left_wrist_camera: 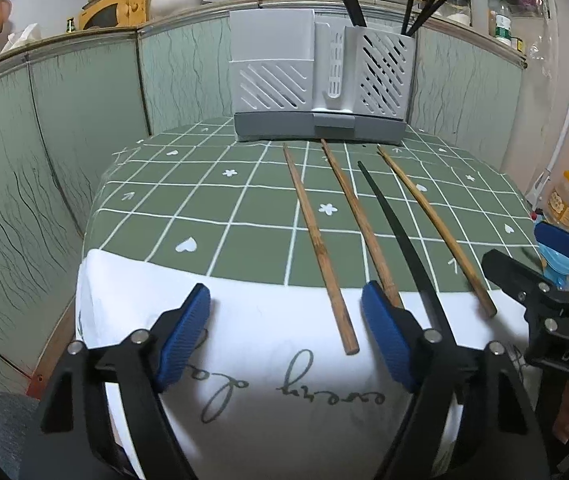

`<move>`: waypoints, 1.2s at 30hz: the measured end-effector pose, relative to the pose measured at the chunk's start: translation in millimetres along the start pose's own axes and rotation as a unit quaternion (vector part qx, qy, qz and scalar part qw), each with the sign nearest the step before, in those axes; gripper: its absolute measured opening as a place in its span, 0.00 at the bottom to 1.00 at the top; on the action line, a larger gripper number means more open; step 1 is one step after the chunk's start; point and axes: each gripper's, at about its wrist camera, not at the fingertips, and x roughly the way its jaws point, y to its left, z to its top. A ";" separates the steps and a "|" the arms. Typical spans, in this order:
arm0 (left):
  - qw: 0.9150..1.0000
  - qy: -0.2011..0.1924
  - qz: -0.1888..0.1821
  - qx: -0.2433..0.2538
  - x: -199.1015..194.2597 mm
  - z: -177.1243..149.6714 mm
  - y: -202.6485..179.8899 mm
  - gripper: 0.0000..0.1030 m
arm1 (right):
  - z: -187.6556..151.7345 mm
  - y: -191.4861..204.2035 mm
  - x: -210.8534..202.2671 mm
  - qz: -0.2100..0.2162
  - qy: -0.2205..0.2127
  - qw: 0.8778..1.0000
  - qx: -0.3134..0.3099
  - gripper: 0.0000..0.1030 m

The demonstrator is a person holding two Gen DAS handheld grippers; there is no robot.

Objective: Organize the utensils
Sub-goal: 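Close the left tool on a wooden chopstick while the right tool grasps another wooden chopstick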

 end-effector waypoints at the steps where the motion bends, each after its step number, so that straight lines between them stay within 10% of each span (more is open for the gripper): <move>1: 1.000 0.002 0.001 0.002 0.9 -0.9 -1.1 0.68 | -1.1 0.9 -0.1 0.000 0.000 1.000 -0.001 0.82; 22: 1.000 -0.021 0.006 0.007 -4.3 -9.7 -26.1 0.09 | -18.6 17.2 4.0 0.014 0.020 1.000 0.012 0.07; 36: 0.999 -0.027 -0.018 -0.003 -21.8 5.0 -13.0 0.08 | -7.7 11.1 -5.0 0.019 0.022 0.999 0.020 0.06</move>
